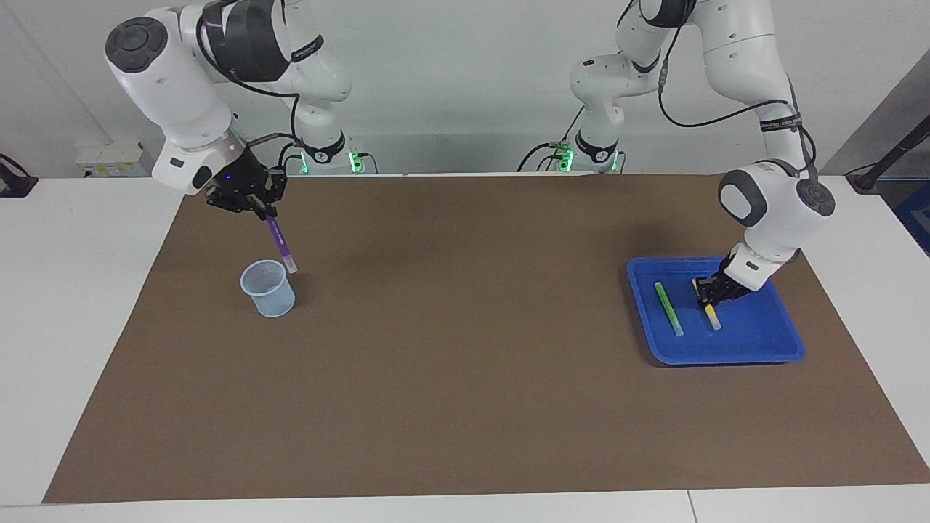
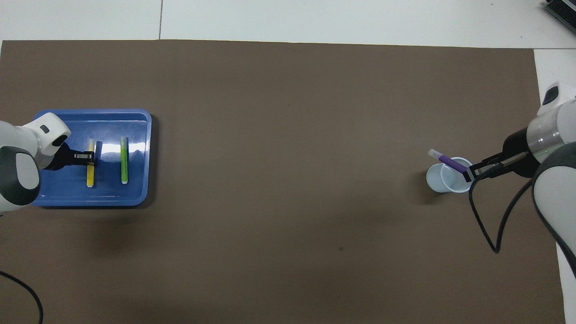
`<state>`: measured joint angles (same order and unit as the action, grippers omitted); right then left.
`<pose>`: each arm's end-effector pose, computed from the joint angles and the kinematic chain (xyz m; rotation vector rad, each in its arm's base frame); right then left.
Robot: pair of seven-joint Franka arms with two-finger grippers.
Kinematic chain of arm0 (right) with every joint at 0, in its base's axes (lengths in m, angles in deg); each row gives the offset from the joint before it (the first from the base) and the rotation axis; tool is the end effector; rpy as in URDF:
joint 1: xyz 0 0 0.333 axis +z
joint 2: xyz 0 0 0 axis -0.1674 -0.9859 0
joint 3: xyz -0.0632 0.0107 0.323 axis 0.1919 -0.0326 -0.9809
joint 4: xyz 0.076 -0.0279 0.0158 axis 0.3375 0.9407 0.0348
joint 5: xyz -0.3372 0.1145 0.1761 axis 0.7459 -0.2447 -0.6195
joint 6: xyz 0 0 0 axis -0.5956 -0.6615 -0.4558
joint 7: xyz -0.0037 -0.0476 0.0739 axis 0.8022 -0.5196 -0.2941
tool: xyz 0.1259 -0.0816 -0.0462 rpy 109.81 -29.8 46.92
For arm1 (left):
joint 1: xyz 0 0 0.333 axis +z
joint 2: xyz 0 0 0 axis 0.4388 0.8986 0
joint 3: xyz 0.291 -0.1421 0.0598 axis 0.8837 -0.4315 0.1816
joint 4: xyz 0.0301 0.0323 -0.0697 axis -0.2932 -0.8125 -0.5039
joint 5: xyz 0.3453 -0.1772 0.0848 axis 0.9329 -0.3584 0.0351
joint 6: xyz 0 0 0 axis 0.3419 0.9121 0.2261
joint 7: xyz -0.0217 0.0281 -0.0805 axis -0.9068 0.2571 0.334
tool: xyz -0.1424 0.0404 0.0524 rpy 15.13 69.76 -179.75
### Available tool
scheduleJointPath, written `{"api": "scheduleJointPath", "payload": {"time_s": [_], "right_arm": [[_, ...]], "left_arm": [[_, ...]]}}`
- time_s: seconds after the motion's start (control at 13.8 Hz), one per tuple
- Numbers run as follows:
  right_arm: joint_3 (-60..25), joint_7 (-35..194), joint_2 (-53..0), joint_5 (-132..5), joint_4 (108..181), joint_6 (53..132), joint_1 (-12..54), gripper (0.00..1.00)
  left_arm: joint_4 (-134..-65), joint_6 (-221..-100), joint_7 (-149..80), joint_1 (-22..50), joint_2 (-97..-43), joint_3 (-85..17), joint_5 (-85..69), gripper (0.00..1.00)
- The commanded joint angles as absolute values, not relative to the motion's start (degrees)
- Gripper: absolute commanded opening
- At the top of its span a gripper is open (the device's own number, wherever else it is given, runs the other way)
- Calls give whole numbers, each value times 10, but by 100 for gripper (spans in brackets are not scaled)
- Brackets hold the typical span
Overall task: Right arm passes pens to left for tray arrangement
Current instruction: 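Lift the purple pen with the right gripper toward the table center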
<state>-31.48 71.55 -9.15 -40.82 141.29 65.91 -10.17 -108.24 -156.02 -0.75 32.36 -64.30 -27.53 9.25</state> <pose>0.5327 0.0365 0.5210 -2.9657 -0.4239 0.1843 0.5885 0.0923 0.2671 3.0596 -0.0971 0.0496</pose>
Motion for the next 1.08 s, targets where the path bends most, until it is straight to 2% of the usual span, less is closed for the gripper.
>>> {"api": "scheduleJointPath", "payload": {"time_s": [0.0, 0.07, 0.51, 0.65, 0.79, 1.01], "right_arm": [[-320, 790, -96, -486, 1407, 668, -99, 0], [-319, 824, -96, -526, 1408, 677, -84, 0], [-319, 997, -95, -686, 1422, 760, -6, 0], [-319, 1028, -93, -722, 1431, 808, 23, 0], [-319, 1048, -93, -750, 1433, 829, 42, 0], [-320, 1072, -91, -784, 1441, 877, 69, 0]], "left_arm": [[-1092, -1578, 14, 329, -642, -278, 103, 0], [-1091, -1578, 14, 328, -642, -278, 103, 9], [-1087, -1580, 13, 329, -641, -278, 103, 42], [-1085, -1580, 13, 329, -640, -279, 103, 44], [-1077, -1575, 9, 329, -639, -279, 102, 52], [-1067, -1562, 1, 325, -639, -280, 92, 53]]}}
